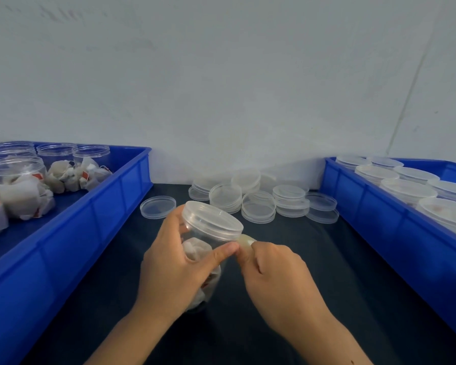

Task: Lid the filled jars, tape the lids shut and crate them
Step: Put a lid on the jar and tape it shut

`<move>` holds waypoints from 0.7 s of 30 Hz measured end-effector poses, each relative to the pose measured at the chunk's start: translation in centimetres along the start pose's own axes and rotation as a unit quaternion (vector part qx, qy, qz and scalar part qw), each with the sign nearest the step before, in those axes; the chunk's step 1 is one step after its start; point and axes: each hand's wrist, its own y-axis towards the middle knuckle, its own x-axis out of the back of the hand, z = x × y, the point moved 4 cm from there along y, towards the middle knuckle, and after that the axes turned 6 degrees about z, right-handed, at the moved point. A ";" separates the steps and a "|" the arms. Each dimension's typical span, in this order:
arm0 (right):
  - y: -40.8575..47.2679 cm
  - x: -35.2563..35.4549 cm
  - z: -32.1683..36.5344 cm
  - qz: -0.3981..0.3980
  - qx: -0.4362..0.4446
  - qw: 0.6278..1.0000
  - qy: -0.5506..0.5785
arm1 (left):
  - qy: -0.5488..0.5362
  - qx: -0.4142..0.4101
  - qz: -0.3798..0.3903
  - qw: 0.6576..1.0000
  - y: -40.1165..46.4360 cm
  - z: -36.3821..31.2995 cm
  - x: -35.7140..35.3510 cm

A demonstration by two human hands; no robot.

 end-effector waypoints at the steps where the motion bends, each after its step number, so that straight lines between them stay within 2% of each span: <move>1: -0.1 -0.1 0.2 -0.001 0.009 1.000 -0.006 | 0.002 0.007 -0.012 1.000 0.1 0.0 0.0; 4: -0.1 -0.1 0.3 0.003 0.026 1.000 -0.010 | 0.005 0.018 -0.040 0.999 0.1 0.5 0.2; 8: 0.2 0.3 0.0 0.030 0.015 0.999 -0.009 | -0.035 0.036 -0.037 0.998 0.7 1.3 0.4; 14: 0.6 1.1 -1.5 0.083 -0.001 0.996 -0.017 | -0.094 0.041 0.029 0.994 1.5 1.9 0.8; 21: 1.2 1.1 -2.1 0.056 0.014 0.997 -0.054 | -0.135 0.035 0.107 0.985 2.4 2.2 0.9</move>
